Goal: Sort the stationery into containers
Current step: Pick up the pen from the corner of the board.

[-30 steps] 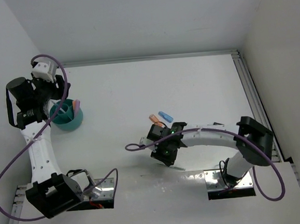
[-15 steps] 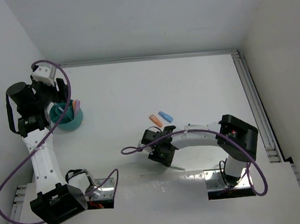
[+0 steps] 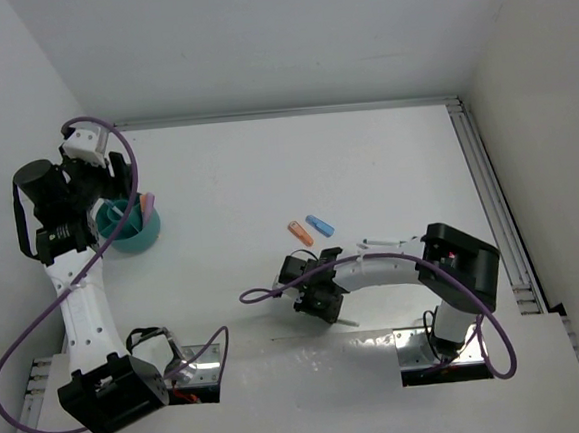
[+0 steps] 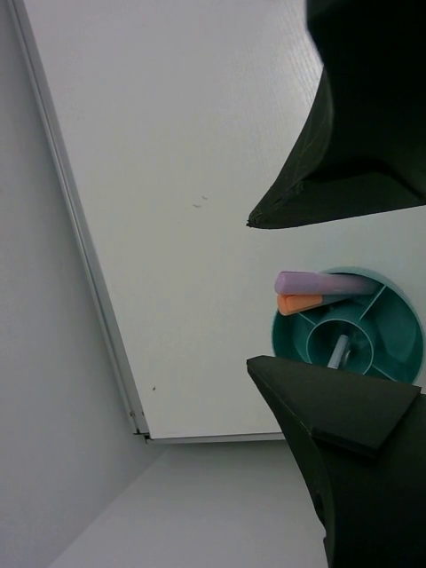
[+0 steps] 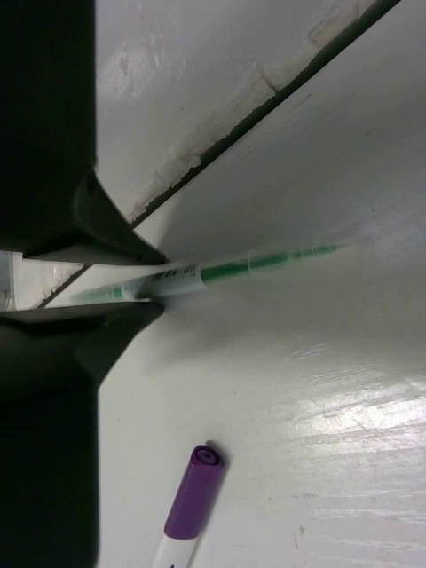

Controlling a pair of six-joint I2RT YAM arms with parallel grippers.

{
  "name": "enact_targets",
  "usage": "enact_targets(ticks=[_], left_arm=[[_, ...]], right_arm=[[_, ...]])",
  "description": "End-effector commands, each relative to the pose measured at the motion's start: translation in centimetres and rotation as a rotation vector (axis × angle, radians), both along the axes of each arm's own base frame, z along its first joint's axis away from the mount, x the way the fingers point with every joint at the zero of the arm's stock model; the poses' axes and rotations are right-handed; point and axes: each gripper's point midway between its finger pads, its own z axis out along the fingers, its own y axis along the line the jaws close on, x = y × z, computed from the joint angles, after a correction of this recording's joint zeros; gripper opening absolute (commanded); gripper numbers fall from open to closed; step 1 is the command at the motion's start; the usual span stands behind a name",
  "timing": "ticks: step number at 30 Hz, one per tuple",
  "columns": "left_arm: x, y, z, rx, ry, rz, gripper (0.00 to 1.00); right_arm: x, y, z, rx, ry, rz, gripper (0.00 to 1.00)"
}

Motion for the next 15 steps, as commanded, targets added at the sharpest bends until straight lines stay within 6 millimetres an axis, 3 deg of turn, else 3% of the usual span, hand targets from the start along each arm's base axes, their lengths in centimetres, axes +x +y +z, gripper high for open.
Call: enact_targets(ticks=[1, 4, 6, 7, 8, 9, 10, 11, 12, 13, 15], left_arm=[[0.2, 0.1, 1.3, 0.014, -0.055, 0.002, 0.66], [0.2, 0.0, 1.2, -0.012, -0.052, 0.0, 0.66], [0.2, -0.4, 1.3, -0.038, -0.053, -0.021, 0.66], [0.1, -1.2, 1.5, -0.053, -0.06, -0.067, 0.66], [-0.2, -1.9, 1.6, -0.076, -0.06, -0.111, 0.66], [-0.5, -2.2, 1.8, -0.093, -0.065, -0.146, 0.66], [-1.1, -4.1, 2.3, -0.137, -0.073, -0.254, 0.66], [-1.5, -4.9, 2.5, -0.169, -0.073, -0.302, 0.66], [-1.6, -5.6, 2.7, -0.205, -0.072, -0.344, 0.66], [-2.4, -7.1, 2.8, -0.295, -0.037, -0.412, 0.66], [-2.8, -8.5, 2.5, -0.376, -0.029, -0.478, 0.65]], right_arm=[[0.4, 0.4, -0.1, 0.023, -0.048, -0.003, 0.16], [0.9, 1.0, 0.4, 0.028, -0.062, -0.006, 0.0], [1.2, 1.9, 1.7, 0.061, -0.068, -0.004, 0.0], [1.5, 3.5, 3.2, 0.114, -0.058, -0.003, 0.0], [1.0, 3.7, 4.3, 0.132, -0.017, 0.007, 0.0], [1.7, 4.5, 5.8, 0.188, 0.008, -0.02, 0.0], [1.7, 6.9, 9.4, 0.323, 0.047, -0.008, 0.0], [2.3, 7.8, 11.5, 0.385, 0.043, -0.01, 0.0], [3.5, 8.1, 13.3, 0.421, 0.034, -0.027, 0.0], [5.1, 9.9, 16.9, 0.509, -0.003, -0.008, 0.0], [8.6, 10.1, 19.5, 0.581, -0.038, -0.078, 0.0]])
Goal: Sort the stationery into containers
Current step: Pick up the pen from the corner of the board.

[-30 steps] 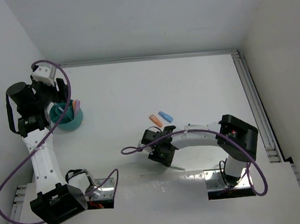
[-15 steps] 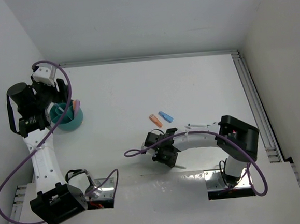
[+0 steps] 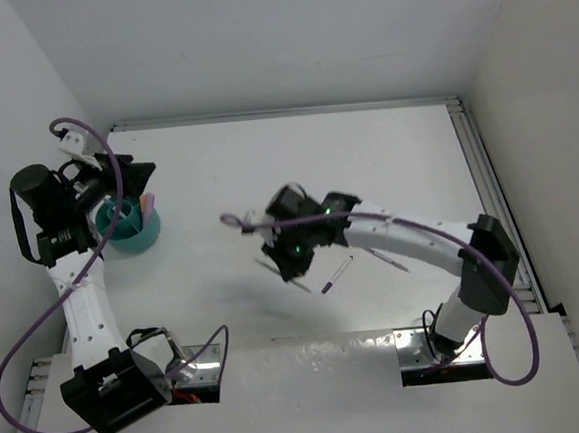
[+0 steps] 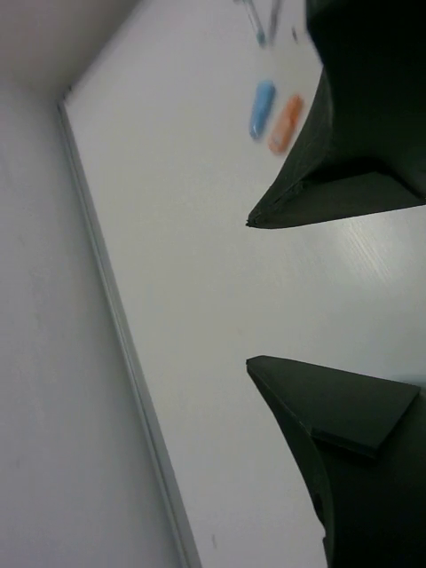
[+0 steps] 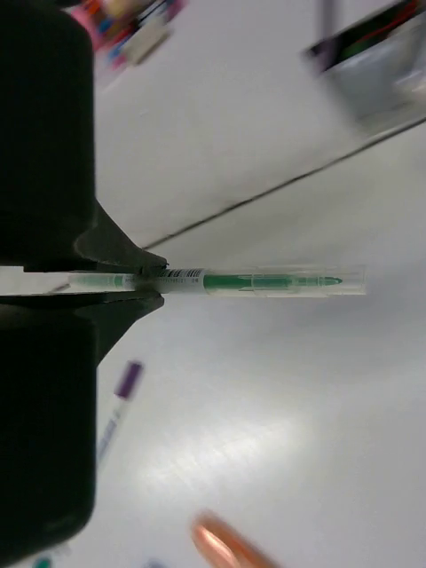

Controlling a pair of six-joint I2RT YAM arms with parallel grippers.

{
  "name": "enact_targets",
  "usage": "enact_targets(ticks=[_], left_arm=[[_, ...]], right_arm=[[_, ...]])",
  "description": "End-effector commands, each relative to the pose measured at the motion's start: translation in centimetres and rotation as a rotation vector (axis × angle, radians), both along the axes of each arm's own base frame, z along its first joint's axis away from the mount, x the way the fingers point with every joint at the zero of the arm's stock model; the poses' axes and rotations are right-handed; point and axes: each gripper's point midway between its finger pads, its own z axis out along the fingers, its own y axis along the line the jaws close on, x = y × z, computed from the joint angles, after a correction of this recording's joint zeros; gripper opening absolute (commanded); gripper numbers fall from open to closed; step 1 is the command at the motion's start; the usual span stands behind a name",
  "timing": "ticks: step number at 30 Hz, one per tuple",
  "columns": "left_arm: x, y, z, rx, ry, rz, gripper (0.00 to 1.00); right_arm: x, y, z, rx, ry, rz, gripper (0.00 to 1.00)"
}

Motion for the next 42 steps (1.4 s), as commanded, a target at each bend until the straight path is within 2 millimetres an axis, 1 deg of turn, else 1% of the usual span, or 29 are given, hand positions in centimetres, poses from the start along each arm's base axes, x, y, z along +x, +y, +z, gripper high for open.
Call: enact_targets(ticks=[1, 2, 3, 4, 5, 7, 8, 9, 10, 11, 14, 17, 21, 22, 23, 26, 27, 28, 31, 32, 33, 34, 35, 36, 37, 38, 40, 41, 42], left_arm=[[-2.9, -5.4, 1.1, -0.252, 0.062, -0.294, 0.65], [-3.8, -7.0, 1.4, -0.273, 0.063, -0.347, 0.65], [-4.2, -8.0, 1.2, -0.28, 0.054, -0.373, 0.65], [-4.4, -8.6, 1.5, -0.296, 0.05, -0.368, 0.65], [-5.4, -10.4, 2.1, -0.293, 0.037, -0.413, 0.65], [-5.5, -11.6, 2.9, -0.326, 0.023, -0.414, 0.65], [-5.8, -12.8, 3.2, -0.343, 0.033, -0.446, 0.66], [-5.6, -13.2, 3.5, -0.357, 0.027, -0.44, 0.66], [-5.5, -13.8, 3.4, -0.387, 0.055, -0.45, 0.66], [-5.7, -14.8, 3.4, -0.399, 0.067, -0.476, 0.66], [-5.7, -16.1, 3.2, -0.431, 0.101, -0.503, 0.66], [-5.7, -16.5, 2.7, -0.467, 0.131, -0.515, 0.66], [-5.3, -16.8, 1.6, -0.495, 0.17, -0.512, 0.66], [-5.2, -16.7, 1.4, -0.5, 0.174, -0.509, 0.66], [-5.5, -17.5, 1.2, -0.504, 0.188, -0.53, 0.65], [-5.5, -17.6, 0.7, -0.523, 0.207, -0.531, 0.64], [-5.5, -17.7, 0.5, -0.528, 0.213, -0.534, 0.63], [-5.5, -17.7, 0.7, -0.527, 0.208, -0.537, 0.62], [-5.7, -17.8, 0.8, -0.522, 0.202, -0.546, 0.54], [-5.9, -17.9, 0.8, -0.514, 0.203, -0.555, 0.45], [-6.1, -18.0, 0.8, -0.51, 0.202, -0.559, 0.41], [-6.1, -18.0, 0.5, -0.509, 0.214, -0.557, 0.31], [-6.2, -18.0, 0.5, -0.49, 0.2, -0.566, 0.24], [-6.3, -18.0, 1.0, -0.472, 0.177, -0.57, 0.18], [-6.2, -17.8, 0.8, -0.447, 0.173, -0.556, 0.1], [-5.9, -17.6, 1.4, -0.439, 0.161, -0.545, 0.06], [-5.6, -17.2, 1.4, -0.439, 0.168, -0.531, 0.0], [-5.4, -17.0, 1.6, -0.438, 0.168, -0.527, 0.0], [-4.9, -16.2, 1.7, -0.437, 0.167, -0.5, 0.0]], right_arm=[[5.0, 2.8, 10.1, 0.297, -0.072, -0.046, 0.0], [5.8, 3.3, 11.4, 0.345, -0.077, -0.055, 0.0], [7.5, 3.1, 12.5, 0.374, -0.092, -0.091, 0.0], [8.4, 3.7, 14.7, 0.426, -0.111, -0.105, 0.0], [9.2, 3.9, 15.2, 0.45, -0.091, -0.116, 0.0], [10.2, 5.0, 17.4, 0.506, -0.099, -0.125, 0.0], [10.3, 5.2, 17.8, 0.517, -0.102, -0.125, 0.0], [10.4, 5.7, 18.5, 0.536, -0.116, -0.116, 0.0], [10.6, 6.0, 18.8, 0.542, -0.121, -0.116, 0.0], [10.5, 6.4, 18.8, 0.546, -0.12, -0.112, 0.0], [10.4, 6.7, 18.9, 0.553, -0.124, -0.113, 0.0], [10.4, 6.5, 18.5, 0.548, -0.125, -0.121, 0.0], [10.4, 6.6, 18.8, 0.558, -0.13, -0.119, 0.0], [10.3, 6.7, 18.8, 0.558, -0.127, -0.118, 0.0], [10.5, 7.0, 19.0, 0.564, -0.132, -0.116, 0.0], [10.4, 7.5, 19.2, 0.568, -0.139, -0.109, 0.0], [10.3, 7.8, 19.0, 0.565, -0.134, -0.103, 0.0], [10.2, 8.0, 19.1, 0.567, -0.134, -0.098, 0.0], [10.0, 8.8, 19.1, 0.567, -0.137, -0.087, 0.0], [10.1, 8.9, 19.3, 0.571, -0.143, -0.091, 0.0], [10.3, 9.2, 19.2, 0.571, -0.145, -0.092, 0.0], [10.6, 9.2, 19.2, 0.569, -0.15, -0.1, 0.0], [10.7, 9.2, 19.5, 0.573, -0.155, -0.108, 0.0], [10.9, 9.4, 19.5, 0.572, -0.161, -0.113, 0.0], [11.2, 9.4, 19.6, 0.57, -0.172, -0.124, 0.0], [11.6, 9.2, 19.7, 0.57, -0.18, -0.138, 0.0], [11.8, 9.2, 19.9, 0.574, -0.179, -0.153, 0.0], [12.2, 9.0, 19.9, 0.575, -0.179, -0.165, 0.03], [12.5, 8.8, 20.0, 0.575, -0.181, -0.178, 0.11]])
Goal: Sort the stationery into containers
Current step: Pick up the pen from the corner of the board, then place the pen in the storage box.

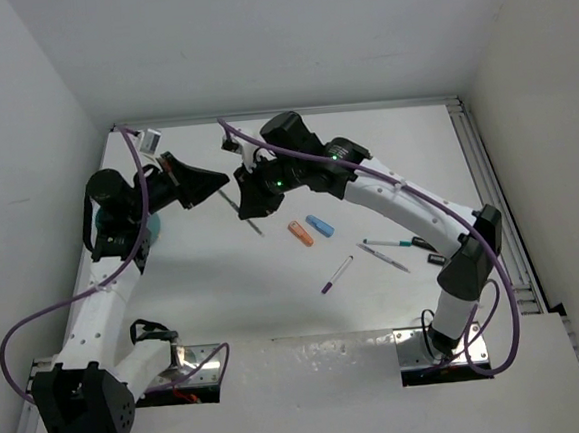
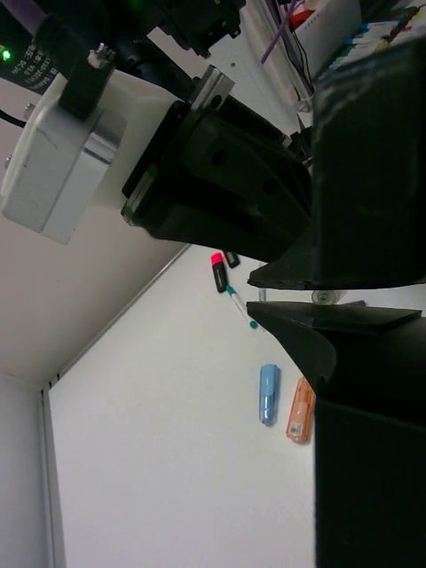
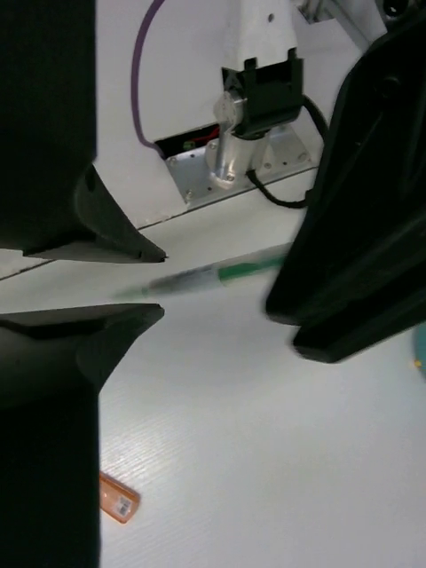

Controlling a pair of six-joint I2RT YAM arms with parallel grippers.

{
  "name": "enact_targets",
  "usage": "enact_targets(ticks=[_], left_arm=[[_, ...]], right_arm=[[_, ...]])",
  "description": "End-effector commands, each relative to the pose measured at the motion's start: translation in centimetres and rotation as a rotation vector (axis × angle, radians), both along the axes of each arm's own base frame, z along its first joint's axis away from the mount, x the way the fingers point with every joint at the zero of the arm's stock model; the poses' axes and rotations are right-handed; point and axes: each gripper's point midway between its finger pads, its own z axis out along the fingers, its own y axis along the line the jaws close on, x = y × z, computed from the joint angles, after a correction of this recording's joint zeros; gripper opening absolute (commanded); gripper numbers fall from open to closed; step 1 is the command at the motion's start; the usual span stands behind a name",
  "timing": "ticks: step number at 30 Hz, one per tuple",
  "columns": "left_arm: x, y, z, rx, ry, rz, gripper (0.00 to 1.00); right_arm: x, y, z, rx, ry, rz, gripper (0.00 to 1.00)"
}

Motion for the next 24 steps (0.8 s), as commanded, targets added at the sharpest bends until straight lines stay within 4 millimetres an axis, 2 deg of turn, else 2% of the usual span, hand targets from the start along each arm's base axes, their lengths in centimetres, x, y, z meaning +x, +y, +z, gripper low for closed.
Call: enact_targets(ticks=[1, 2, 3, 4, 5, 6, 7, 8, 9, 10, 11, 12, 13, 14, 15, 17, 18, 21, 24], left_arm=[[1.1, 1.8, 1.7, 0.047, -0.076, 0.054, 0.0], [1.5, 2.3, 1.7, 0.056, -0.075, 0.068, 0.0], [1.8, 2.8, 2.5, 0.08, -0.105, 0.081, 0.0], [2.8, 4.3, 2.7, 0.102, -0.117, 0.127, 0.0], [3.3, 5.1, 2.3, 0.122, -0.082, 0.153, 0.0], [4.2, 6.4, 3.8, 0.186, -0.162, 0.209, 0.0], [5.7, 8.6, 3.7, 0.228, -0.164, 0.284, 0.0], [6.2, 9.9, 2.6, 0.266, -0.094, 0.332, 0.0], [7.9, 12.9, 2.4, 0.383, -0.127, 0.473, 0.0], [8.8, 15.1, 3.5, 0.44, -0.132, 0.563, 0.0], [9.4, 16.6, 3.8, 0.482, -0.149, 0.621, 0.0], [10.1, 19.2, 3.9, 0.549, -0.165, 0.715, 0.0], [10.3, 20.2, 4.0, 0.574, -0.177, 0.746, 0.0], [10.6, 21.5, 4.3, 0.6, -0.198, 0.792, 0.0], [11.1, 22.4, 3.8, 0.629, -0.196, 0.807, 0.0], [11.5, 24.1, 3.6, 0.652, -0.178, 0.849, 0.0], [11.8, 25.2, 3.1, 0.674, -0.159, 0.885, 0.0], [12.8, 27.8, 1.4, 0.713, -0.107, 0.945, 0.0], [13.4, 29.3, -0.2, 0.739, -0.08, 0.955, 0.0]], right_arm=[[2.0, 0.0, 3.7, 0.086, -0.059, -0.07, 0.27], [2.4, -0.6, 3.7, 0.082, -0.056, -0.088, 0.67], [2.6, -1.3, 3.7, 0.081, -0.054, -0.097, 0.77], [2.6, -1.8, 3.9, 0.084, -0.044, -0.095, 0.83], [3.6, -3.1, 3.8, 0.082, -0.038, -0.124, 0.84], [3.7, -4.0, 2.7, 0.068, -0.012, -0.138, 0.86], [4.5, -5.7, 3.3, 0.083, -0.009, -0.167, 0.86], [4.7, -6.5, 2.9, 0.08, 0.0, -0.18, 0.86], [4.8, -7.5, 1.3, 0.053, 0.025, -0.192, 0.85], [5.5, -9.2, 1.2, 0.049, 0.014, -0.232, 0.85], [5.5, -10.1, 0.5, 0.032, 0.018, -0.249, 0.84], [5.4, -11.2, -1.7, -0.011, 0.032, -0.262, 0.84], [5.5, -11.9, -2.1, -0.024, 0.02, -0.274, 0.83], [5.6, -13.5, -3.7, -0.07, 0.006, -0.306, 0.83], [5.6, -14.2, -4.3, -0.091, -0.004, -0.32, 0.83], [5.8, -15.6, -4.9, -0.111, -0.036, -0.353, 0.83], [5.8, -16.4, -6.0, -0.138, -0.033, -0.364, 0.83], [5.8, -18.0, -7.3, -0.172, -0.028, -0.393, 0.82], [6.1, -19.5, -8.3, -0.19, -0.019, -0.428, 0.82]])
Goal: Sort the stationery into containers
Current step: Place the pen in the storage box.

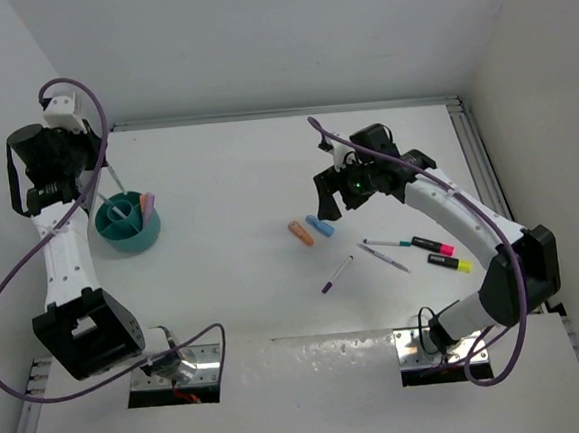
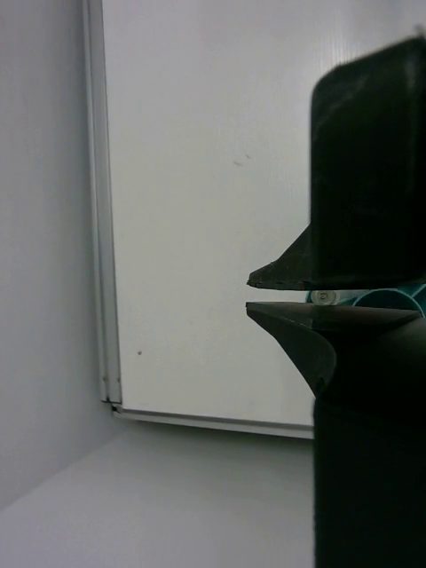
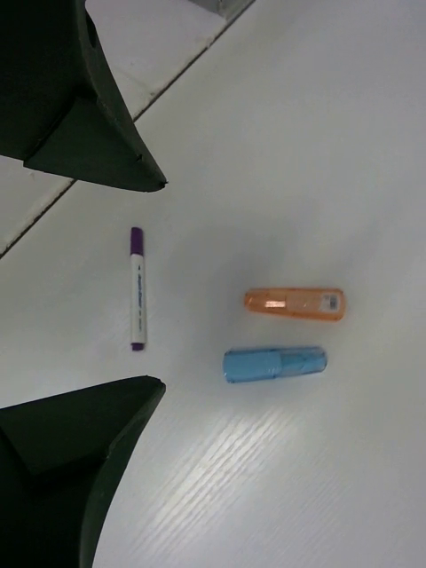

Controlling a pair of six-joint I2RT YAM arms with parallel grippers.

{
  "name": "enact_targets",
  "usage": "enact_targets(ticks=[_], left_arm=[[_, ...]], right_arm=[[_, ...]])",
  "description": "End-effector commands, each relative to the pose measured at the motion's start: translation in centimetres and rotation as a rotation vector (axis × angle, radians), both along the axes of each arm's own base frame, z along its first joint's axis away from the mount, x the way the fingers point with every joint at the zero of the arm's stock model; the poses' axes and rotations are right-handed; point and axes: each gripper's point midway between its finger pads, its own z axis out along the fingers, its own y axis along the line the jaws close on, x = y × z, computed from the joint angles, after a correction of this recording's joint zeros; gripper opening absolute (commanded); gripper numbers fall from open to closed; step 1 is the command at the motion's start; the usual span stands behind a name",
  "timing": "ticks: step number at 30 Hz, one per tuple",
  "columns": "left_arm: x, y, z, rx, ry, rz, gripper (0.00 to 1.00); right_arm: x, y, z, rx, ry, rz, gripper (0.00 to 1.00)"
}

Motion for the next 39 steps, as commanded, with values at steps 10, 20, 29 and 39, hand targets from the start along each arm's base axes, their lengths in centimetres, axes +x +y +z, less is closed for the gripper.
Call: enact_targets(ticks=[10, 20, 29, 39], left_arm=[[0.9, 5.4, -3.1, 0.106, 0.047, 0.116, 0.0], [0.7, 4.6, -8.1, 0.025, 0.104, 0.078, 0.0], [0.3, 3.8, -7.2, 0.0, 0.075, 0.048, 0.6], [-1.6, -1.7, -1.4, 0.019, -0.03, -0.139, 0.63]], right_arm=[[2.0, -4.7, -0.3, -0.026, -0.052, -0.101, 0.82], [1.9, -7.0, -2.9, -0.063, -0.017, -0.154, 0.81], [2.3, -9.9, -5.9, -0.177, -0.016, -0.184, 0.63], [1.3, -12.6, -10.3, -0.441, 0.125, -0.003, 0.24]])
